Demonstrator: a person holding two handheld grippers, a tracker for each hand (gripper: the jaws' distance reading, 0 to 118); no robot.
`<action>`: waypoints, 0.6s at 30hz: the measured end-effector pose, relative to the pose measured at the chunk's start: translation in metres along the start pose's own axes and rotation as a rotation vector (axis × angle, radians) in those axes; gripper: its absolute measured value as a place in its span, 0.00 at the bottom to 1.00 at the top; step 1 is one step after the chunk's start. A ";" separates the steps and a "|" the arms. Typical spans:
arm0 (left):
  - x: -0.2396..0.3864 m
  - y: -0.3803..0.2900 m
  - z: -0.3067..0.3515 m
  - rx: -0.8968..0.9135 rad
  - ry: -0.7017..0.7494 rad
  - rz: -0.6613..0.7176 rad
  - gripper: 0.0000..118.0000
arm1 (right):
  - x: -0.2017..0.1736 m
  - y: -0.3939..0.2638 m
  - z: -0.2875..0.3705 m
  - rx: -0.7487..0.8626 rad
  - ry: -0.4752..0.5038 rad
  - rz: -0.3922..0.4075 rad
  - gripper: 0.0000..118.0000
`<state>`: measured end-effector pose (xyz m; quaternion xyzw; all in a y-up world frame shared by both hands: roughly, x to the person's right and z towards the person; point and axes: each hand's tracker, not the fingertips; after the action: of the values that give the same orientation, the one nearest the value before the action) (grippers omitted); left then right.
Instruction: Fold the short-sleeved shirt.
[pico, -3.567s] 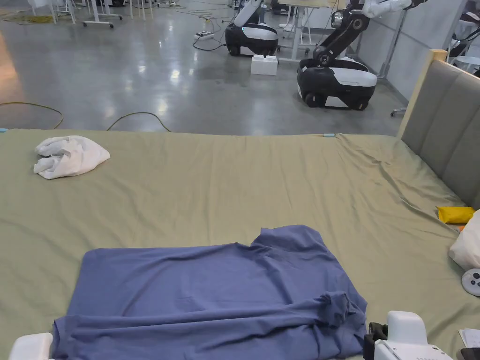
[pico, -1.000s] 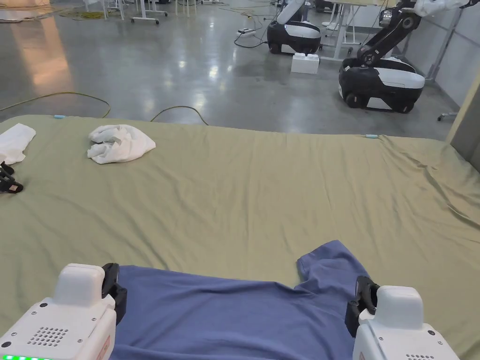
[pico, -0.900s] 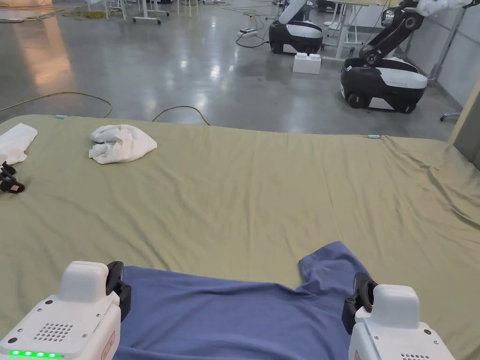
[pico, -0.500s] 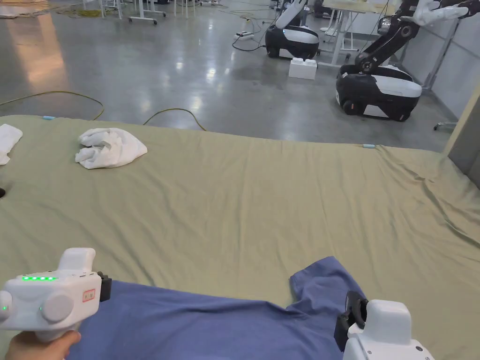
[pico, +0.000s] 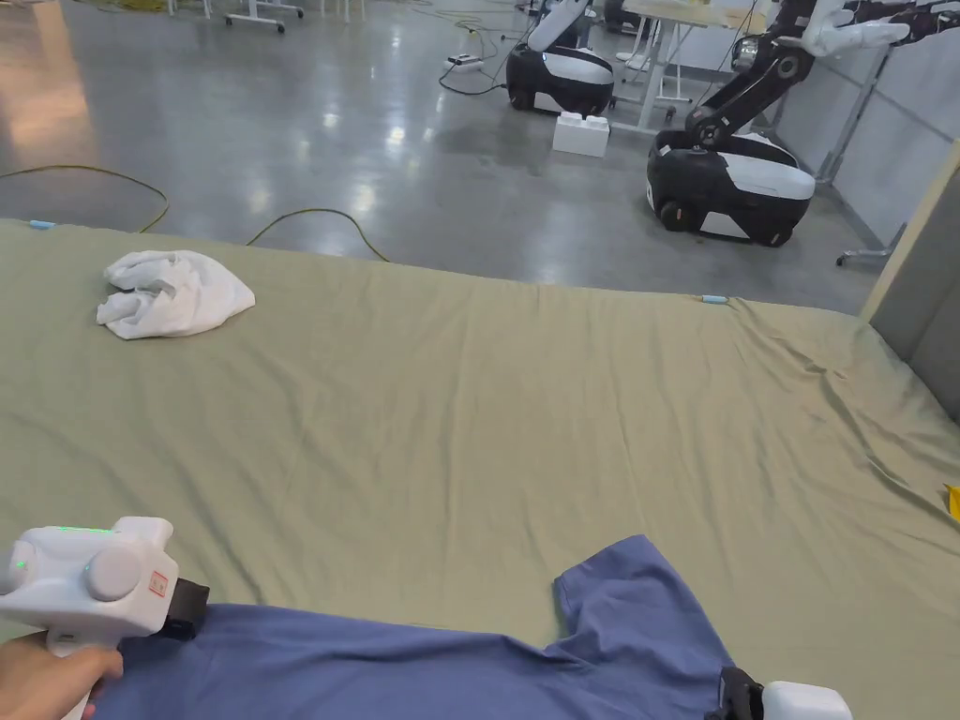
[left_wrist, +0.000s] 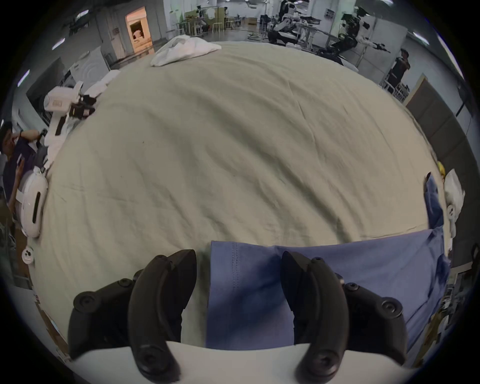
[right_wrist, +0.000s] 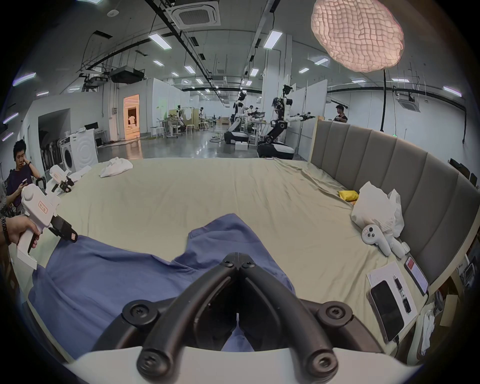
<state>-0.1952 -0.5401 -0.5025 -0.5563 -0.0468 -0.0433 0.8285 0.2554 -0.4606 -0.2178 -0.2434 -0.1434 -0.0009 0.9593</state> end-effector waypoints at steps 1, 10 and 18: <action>0.002 0.000 0.001 0.000 0.007 0.004 0.61 | 0.001 -0.001 -0.001 -0.006 -0.002 -0.003 0.00; -0.001 -0.002 0.010 0.055 -0.032 -0.016 0.06 | 0.017 0.007 -0.032 -0.082 0.000 -0.042 0.00; -0.012 -0.016 0.054 0.189 -0.120 0.024 0.05 | 0.055 0.030 -0.141 -0.394 0.050 -0.097 0.55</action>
<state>-0.2103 -0.4961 -0.4686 -0.4780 -0.0936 0.0046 0.8733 0.3490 -0.4962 -0.3352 -0.4190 -0.1281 -0.0815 0.8952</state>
